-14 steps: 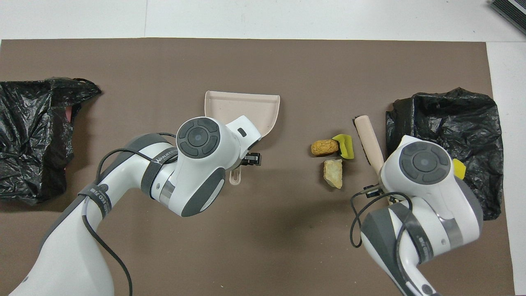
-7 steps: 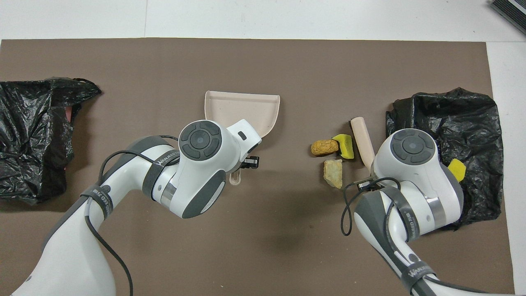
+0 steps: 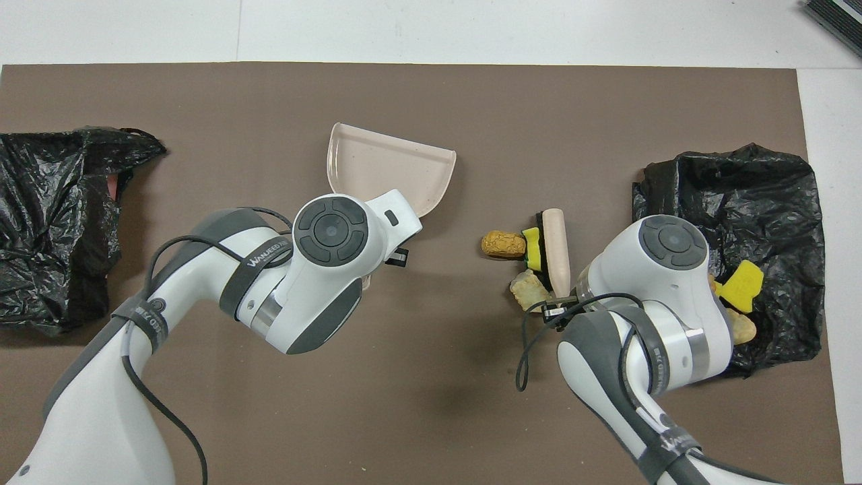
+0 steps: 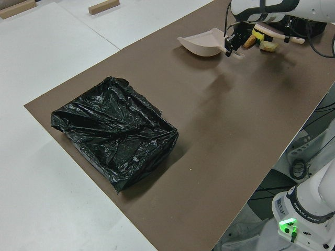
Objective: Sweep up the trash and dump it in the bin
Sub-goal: 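Move the dustpan toward the trash while the right gripper positions the brush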
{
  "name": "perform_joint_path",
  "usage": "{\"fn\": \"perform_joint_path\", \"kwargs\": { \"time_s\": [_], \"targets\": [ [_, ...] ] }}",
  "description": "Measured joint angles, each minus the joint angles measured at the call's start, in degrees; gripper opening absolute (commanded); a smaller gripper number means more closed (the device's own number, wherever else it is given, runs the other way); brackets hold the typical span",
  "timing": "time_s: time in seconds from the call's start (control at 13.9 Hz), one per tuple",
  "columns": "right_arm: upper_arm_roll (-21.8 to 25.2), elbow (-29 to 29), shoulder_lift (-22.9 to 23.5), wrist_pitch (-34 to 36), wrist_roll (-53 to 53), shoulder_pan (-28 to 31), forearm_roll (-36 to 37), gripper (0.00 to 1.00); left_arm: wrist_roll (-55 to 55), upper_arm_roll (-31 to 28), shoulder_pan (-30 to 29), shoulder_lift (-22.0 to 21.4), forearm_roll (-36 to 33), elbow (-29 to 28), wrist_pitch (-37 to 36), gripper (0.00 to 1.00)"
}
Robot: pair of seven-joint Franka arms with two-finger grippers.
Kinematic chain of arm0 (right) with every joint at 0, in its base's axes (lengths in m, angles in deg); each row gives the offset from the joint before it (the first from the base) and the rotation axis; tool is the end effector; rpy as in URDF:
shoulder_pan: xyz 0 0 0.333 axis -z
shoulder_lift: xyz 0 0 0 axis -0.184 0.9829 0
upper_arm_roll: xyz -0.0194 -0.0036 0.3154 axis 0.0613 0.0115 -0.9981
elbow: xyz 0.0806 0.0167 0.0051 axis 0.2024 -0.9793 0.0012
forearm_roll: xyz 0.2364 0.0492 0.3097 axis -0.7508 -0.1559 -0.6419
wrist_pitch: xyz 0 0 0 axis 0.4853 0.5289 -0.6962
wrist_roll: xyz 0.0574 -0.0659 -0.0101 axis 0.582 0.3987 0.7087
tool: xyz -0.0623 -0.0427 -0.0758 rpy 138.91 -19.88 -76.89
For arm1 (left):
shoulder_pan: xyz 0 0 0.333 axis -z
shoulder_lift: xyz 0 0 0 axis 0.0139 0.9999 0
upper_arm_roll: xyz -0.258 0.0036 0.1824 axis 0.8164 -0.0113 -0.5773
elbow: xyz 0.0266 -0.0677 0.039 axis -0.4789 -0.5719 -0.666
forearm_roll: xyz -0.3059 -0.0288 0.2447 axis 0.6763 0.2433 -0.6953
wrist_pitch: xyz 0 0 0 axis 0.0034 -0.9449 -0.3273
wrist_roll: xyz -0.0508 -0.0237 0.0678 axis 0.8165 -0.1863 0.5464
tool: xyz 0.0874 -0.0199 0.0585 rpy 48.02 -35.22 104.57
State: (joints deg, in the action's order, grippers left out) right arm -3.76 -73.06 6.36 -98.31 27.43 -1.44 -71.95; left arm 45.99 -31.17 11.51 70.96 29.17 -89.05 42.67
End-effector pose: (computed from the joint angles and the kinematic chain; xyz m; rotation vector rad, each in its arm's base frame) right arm 0.4830 0.1537 0.3397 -3.0708 -0.0665 0.3977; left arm 0.5196 -0.3476 0.3811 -3.0825 0.4806 -0.1314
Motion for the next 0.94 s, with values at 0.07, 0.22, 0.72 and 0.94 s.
{"fn": "perform_joint_path", "kwargs": {
  "time_s": [0.07, 0.22, 0.72, 0.94],
  "targets": [
    [-0.08, 0.62, -0.07, 0.02, -2.64, -0.39, -0.06, 0.0, 4.52, -0.18, -0.39, -0.94, -0.1, 0.38, -1.78, 0.0],
    [-0.48, 2.78, -0.55, 2.49, -6.35, -0.58, -0.06, 0.0, 18.59, -0.42, -2.2, -3.42, -0.15, 0.61, -6.86, 0.0],
    [-0.07, 0.09, -3.77, 6.63, -7.0, -0.04, 5.06, 0.0, 63.09, -0.84, -5.67, -5.7, -0.16, -0.48, -11.74, 0.0],
    [-0.84, -1.32, -2.58, 4.96, -6.68, -0.41, 6.26, 0.0, 66.49, 0.02, -5.05, -5.29, -0.16, -2.14, -11.22, 0.0]
  ]
}}
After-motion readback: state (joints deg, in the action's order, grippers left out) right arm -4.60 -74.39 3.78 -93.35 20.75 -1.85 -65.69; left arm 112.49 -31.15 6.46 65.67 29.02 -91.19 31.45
